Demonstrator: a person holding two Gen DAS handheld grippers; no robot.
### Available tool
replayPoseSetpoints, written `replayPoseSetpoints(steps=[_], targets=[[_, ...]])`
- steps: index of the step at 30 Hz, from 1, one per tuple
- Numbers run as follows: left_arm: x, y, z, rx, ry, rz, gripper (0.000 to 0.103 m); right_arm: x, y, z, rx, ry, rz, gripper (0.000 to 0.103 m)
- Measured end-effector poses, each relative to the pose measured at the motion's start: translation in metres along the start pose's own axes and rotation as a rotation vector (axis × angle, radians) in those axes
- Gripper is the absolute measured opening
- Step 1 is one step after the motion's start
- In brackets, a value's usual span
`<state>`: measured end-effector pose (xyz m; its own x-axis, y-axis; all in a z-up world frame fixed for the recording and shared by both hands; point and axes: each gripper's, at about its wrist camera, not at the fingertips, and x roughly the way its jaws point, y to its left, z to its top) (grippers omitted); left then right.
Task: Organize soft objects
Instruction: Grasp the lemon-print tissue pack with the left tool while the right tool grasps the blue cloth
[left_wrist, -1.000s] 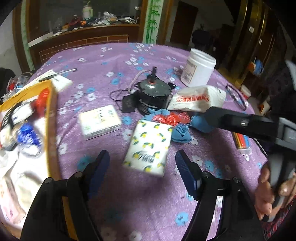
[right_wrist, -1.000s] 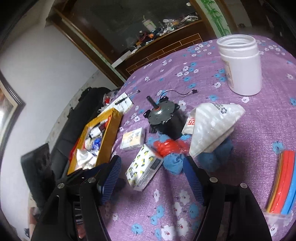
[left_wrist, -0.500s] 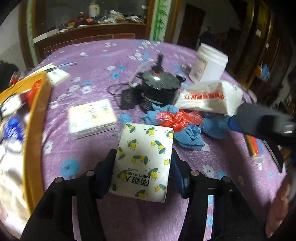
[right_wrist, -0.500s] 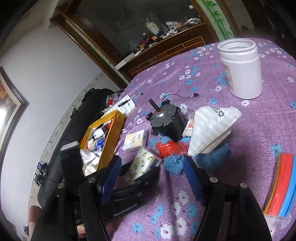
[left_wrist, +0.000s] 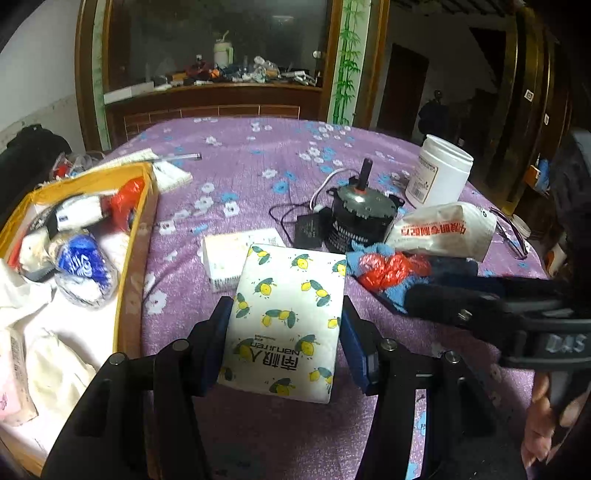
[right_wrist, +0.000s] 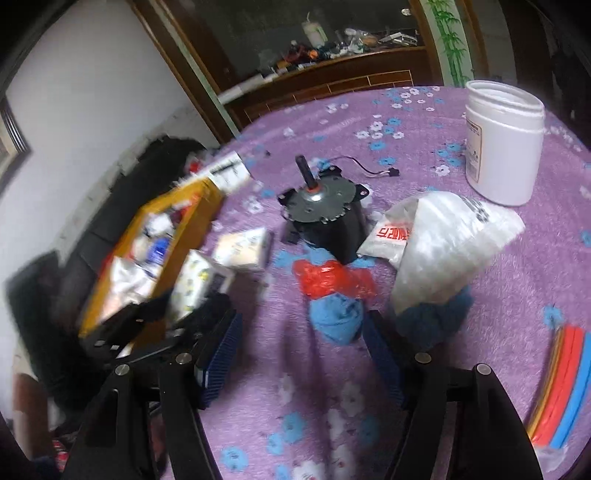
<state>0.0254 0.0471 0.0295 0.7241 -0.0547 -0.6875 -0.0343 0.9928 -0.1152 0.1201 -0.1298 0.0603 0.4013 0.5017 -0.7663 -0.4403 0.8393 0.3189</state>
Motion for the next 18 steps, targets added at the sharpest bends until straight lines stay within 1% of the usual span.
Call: replayPoseSetpoints(steps=[2, 3, 5, 6, 8, 9, 14, 18], targets=[[-0.002, 0.001, 0.000, -0.005, -0.002, -0.006, 0.054, 0.008, 0.001, 0.007, -0.023, 0.007, -0.037, 0.064], [-0.003, 0.000, 0.000, -0.003, -0.008, -0.005, 0.054, 0.012, 0.001, 0.010, -0.024, 0.005, -0.051, 0.061], [-0.003, 0.001, 0.000, -0.002, -0.009, -0.003, 0.054, 0.024, -0.002, 0.013, -0.022, 0.031, -0.052, 0.050], [-0.002, 0.001, -0.001, -0.001, -0.003, -0.001, 0.054, 0.029, -0.003, 0.013, -0.022, 0.046, -0.056, 0.042], [0.000, 0.001, -0.002, -0.004, 0.010, -0.003, 0.054, 0.035, -0.003, 0.008, -0.047, 0.042, -0.088, 0.031], [0.001, 0.000, -0.002, -0.003, 0.013, -0.004, 0.054, 0.035, -0.002, 0.006, -0.060, 0.036, -0.092, 0.029], [-0.001, -0.003, -0.002, 0.014, -0.007, 0.018, 0.054, 0.015, 0.002, 0.005, -0.065, -0.020, -0.042, 0.027], [-0.002, -0.003, -0.001, 0.017, -0.028, 0.042, 0.054, 0.005, 0.011, 0.004, -0.066, -0.043, 0.006, 0.027]])
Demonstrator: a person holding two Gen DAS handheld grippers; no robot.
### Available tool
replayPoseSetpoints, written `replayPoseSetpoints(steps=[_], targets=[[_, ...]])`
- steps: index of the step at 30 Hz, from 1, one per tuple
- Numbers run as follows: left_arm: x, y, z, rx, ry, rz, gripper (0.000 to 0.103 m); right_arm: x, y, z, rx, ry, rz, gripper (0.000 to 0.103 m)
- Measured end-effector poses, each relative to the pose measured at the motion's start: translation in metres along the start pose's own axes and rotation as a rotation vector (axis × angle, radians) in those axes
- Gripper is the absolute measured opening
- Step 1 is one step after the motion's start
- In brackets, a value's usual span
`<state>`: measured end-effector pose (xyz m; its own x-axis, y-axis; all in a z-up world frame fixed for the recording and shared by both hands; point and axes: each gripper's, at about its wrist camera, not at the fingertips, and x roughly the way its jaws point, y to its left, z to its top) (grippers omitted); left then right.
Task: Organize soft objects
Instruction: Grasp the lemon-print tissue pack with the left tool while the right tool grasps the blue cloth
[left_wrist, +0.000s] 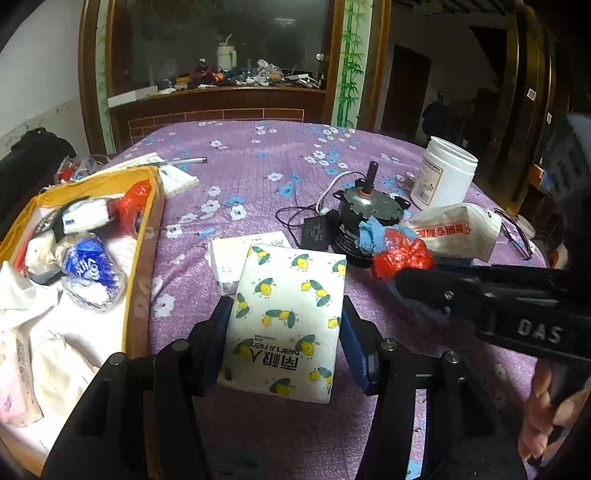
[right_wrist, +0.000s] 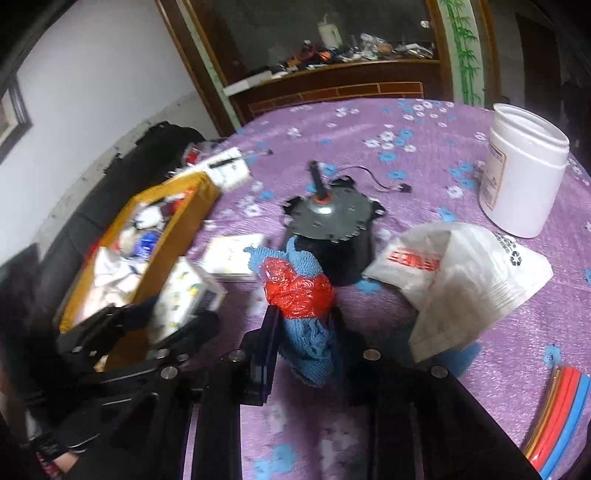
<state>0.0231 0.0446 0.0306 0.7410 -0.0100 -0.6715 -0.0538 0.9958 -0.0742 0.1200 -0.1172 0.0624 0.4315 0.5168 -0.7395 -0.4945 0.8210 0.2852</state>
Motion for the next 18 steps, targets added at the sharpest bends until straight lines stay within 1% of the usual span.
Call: replayPoseSetpoints(steps=[6, 18], targets=[[0.000, 0.000, 0.000, 0.010, -0.006, 0.009, 0.054, -0.001, 0.004, -0.001, 0.005, 0.000, 0.013, 0.027], [-0.013, -0.007, 0.002, 0.062, -0.081, 0.052, 0.054, 0.001, -0.001, -0.002, 0.026, -0.006, 0.004, 0.027]])
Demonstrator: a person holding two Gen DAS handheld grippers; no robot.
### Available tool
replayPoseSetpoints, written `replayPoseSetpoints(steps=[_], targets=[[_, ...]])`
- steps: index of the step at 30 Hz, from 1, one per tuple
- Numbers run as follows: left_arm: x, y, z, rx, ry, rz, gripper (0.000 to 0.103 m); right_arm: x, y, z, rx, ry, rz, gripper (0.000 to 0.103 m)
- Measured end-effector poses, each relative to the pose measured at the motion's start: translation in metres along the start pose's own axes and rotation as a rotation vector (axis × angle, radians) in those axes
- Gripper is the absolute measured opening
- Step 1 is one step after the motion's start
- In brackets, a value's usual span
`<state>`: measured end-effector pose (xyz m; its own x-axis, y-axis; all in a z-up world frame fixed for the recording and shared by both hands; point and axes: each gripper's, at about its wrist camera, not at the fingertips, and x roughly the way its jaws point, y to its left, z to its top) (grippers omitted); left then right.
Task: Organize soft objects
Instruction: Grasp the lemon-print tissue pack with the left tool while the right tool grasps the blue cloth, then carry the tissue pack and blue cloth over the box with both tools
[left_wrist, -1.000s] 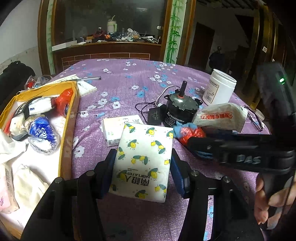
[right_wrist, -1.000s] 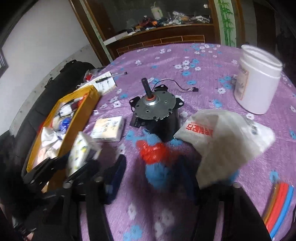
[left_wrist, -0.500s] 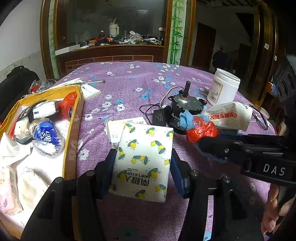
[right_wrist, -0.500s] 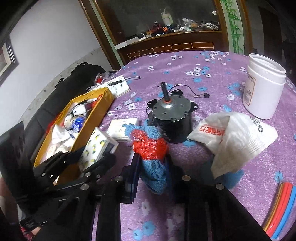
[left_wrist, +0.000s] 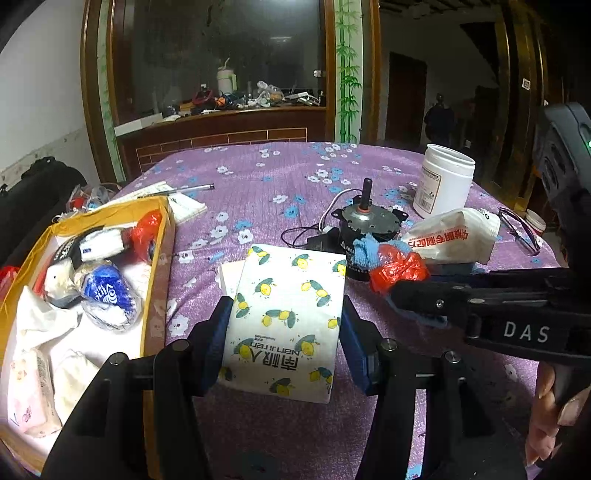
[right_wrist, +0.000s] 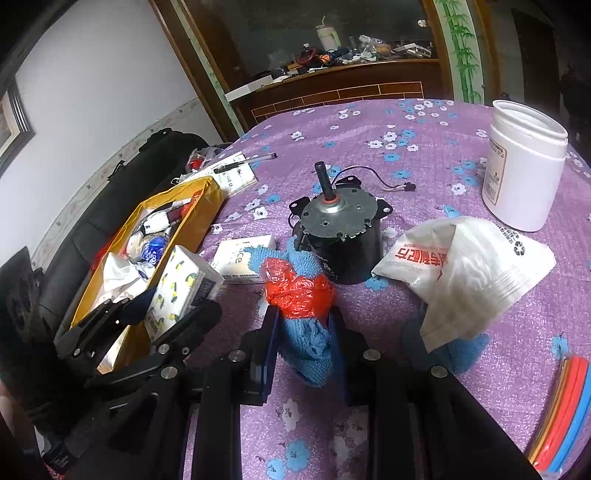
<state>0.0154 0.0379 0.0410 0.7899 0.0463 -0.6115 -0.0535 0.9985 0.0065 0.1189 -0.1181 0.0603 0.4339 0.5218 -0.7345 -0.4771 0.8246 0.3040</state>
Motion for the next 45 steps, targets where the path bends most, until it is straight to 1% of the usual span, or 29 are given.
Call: replayPoseSetpoints(steps=[12, 23, 26, 30, 33, 36, 39, 42, 45], targets=[[-0.008, -0.004, 0.002, 0.021, -0.043, 0.024, 0.054, -0.001, 0.001, 0.000, 0.002, -0.009, 0.000, 0.027], [-0.015, -0.004, 0.004, 0.017, -0.086, 0.038, 0.054, -0.008, 0.002, 0.003, 0.002, -0.043, 0.006, 0.027], [-0.021, -0.001, 0.008, 0.000, -0.088, 0.020, 0.054, -0.011, 0.001, 0.004, 0.003, -0.054, 0.004, 0.027], [-0.036, 0.004, 0.010, 0.008, -0.101, 0.037, 0.054, -0.013, 0.003, 0.005, 0.001, -0.060, 0.005, 0.027], [-0.047, 0.016, 0.007, -0.007, -0.095, 0.038, 0.054, -0.016, 0.007, 0.006, -0.002, -0.067, 0.014, 0.027], [-0.058, 0.035, 0.003, -0.031, -0.095, 0.062, 0.054, -0.020, 0.016, 0.006, -0.003, -0.068, 0.037, 0.026], [-0.069, 0.062, -0.003, -0.078, -0.091, 0.082, 0.054, -0.024, 0.033, 0.005, -0.013, -0.070, 0.059, 0.026], [-0.079, 0.090, -0.011, -0.124, -0.097, 0.130, 0.054, -0.027, 0.054, 0.006, -0.015, -0.069, 0.100, 0.026], [-0.081, 0.120, -0.020, -0.191, -0.086, 0.164, 0.054, -0.023, 0.081, 0.006, -0.028, -0.063, 0.145, 0.026]])
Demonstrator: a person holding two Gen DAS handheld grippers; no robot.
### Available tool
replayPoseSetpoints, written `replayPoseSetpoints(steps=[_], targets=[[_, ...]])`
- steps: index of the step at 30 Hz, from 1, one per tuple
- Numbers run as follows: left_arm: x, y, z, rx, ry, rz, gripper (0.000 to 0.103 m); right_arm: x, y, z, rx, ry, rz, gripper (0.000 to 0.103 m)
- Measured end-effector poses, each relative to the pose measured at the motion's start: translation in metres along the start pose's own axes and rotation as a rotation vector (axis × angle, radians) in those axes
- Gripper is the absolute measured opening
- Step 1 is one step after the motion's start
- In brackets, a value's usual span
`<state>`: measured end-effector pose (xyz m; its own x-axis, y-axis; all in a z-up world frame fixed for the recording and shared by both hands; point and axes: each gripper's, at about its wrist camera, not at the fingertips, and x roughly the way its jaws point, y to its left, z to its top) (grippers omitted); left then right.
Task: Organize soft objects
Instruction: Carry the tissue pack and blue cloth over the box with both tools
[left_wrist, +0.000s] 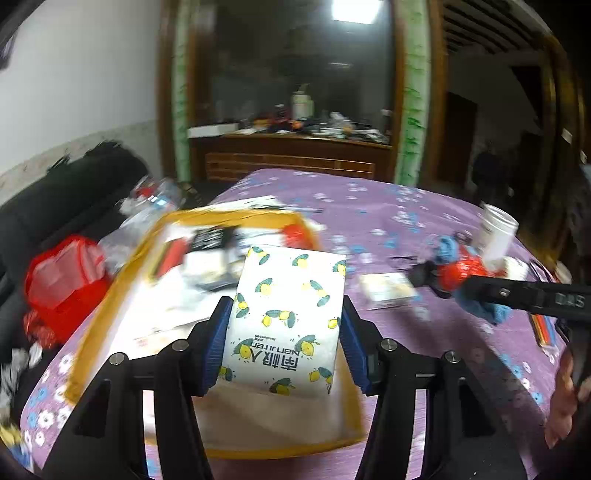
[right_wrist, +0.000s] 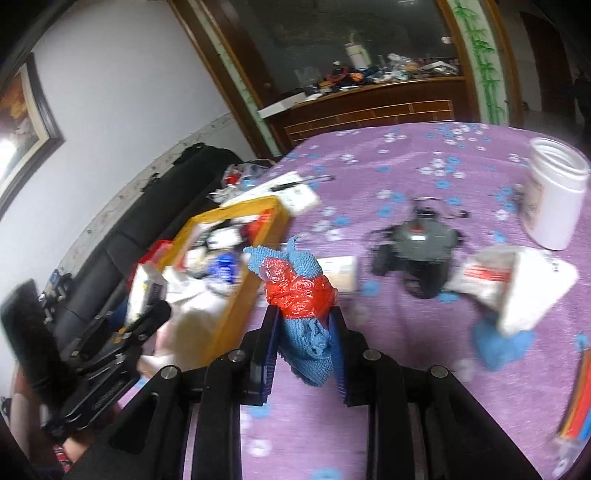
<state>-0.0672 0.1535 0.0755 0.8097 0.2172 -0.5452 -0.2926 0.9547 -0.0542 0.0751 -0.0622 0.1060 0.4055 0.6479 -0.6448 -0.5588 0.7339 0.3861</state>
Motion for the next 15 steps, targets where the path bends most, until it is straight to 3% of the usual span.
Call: replayPoseSetpoints(steps=[7, 15], targets=[[0.017, 0.050, -0.010, -0.111, 0.049, 0.050, 0.054, 0.041, 0.061, -0.004, -0.032, 0.067, 0.087, 0.026], [0.031, 0.061, -0.021, -0.139, 0.106, 0.032, 0.054, 0.091, 0.093, -0.010, -0.017, 0.127, 0.081, 0.026]])
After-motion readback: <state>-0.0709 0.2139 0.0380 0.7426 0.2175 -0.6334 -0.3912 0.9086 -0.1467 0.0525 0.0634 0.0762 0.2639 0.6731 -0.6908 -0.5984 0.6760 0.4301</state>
